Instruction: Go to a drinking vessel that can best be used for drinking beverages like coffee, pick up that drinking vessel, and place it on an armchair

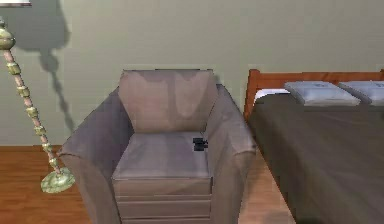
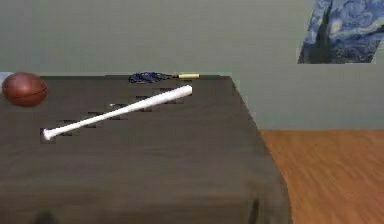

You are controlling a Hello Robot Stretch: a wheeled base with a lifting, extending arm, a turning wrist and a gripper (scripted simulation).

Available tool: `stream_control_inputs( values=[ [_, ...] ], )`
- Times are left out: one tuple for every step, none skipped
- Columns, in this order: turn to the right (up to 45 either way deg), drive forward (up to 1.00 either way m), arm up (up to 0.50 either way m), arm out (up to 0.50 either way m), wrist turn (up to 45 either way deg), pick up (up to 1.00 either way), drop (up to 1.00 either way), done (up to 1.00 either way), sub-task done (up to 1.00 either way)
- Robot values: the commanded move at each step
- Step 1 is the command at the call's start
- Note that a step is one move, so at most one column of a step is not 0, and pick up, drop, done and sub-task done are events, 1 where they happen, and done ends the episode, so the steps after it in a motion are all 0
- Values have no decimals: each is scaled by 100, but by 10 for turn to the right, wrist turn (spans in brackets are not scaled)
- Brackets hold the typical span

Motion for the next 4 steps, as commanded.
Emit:
stream_control_inputs(
  values=[
    [0,5,0,0,0,0,0,0,0],
    [450,0,0,0,0,0,0,0,0],
    [270,0,0,0,0,0,0,0,0],
    [0,10,0,0,0,0,0,0,0]
  ],
)
